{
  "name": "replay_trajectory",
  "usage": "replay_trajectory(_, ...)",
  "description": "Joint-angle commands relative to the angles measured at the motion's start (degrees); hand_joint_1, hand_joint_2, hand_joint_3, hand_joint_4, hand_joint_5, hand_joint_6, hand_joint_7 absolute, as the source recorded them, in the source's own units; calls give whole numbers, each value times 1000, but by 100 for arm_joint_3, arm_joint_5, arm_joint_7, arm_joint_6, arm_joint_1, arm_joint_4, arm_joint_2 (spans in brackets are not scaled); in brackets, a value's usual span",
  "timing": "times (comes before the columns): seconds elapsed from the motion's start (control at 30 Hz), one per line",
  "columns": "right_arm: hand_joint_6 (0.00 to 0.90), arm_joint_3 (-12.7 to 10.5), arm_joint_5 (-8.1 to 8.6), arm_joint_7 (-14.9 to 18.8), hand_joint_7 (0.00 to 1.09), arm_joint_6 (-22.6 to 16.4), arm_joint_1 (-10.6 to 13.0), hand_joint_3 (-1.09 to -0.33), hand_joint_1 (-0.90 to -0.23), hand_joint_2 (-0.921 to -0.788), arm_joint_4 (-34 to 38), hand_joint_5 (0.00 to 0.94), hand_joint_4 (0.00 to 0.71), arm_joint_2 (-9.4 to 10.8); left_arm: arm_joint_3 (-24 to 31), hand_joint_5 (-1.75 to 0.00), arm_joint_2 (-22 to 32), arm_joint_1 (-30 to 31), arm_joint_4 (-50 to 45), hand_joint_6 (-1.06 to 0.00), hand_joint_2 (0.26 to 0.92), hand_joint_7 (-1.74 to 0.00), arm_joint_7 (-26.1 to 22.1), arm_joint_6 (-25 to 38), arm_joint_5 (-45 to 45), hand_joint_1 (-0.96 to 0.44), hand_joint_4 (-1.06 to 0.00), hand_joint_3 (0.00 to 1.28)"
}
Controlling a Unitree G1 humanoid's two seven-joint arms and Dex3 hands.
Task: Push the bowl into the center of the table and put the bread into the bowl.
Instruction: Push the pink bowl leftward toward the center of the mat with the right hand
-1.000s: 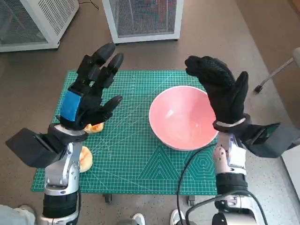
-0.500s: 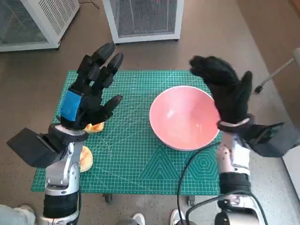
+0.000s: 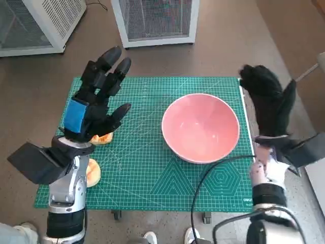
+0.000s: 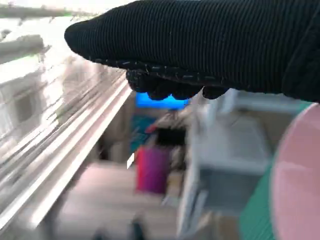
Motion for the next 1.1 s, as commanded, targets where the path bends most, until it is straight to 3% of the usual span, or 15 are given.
replay_trajectory(0.03, 362, -65, -193, -315, 6, 66, -18, -615, -573, -921, 549, 7, 218, -147, 9, -17, -45, 79, -74, -80, 921, -503, 58, -55, 15, -450, -290, 333)
replay_trajectory(0.27, 374, -51, -425, -796, 12, 259, 24, -626, -552, -921, 920, 4, 217, -202, 11, -17, -53, 95, -75, -84, 921, -500, 65, -17, -24, -449, -294, 333)
replay_trajectory(0.63, 379, 13, -742, -1321, 12, 671, 187, -644, -550, -921, 1195, 6, 226, -59, 41, -19, -34, 93, 13, -88, 921, -496, 7, -42, -77, -444, -306, 333)
replay_trajectory(1.1, 394, -64, -798, -1523, 17, 1308, 134, -663, -511, -921, 1287, 12, 249, 311, 73, -26, 4, 122, -36, -95, 921, -496, -11, -19, -77, -450, -333, 331)
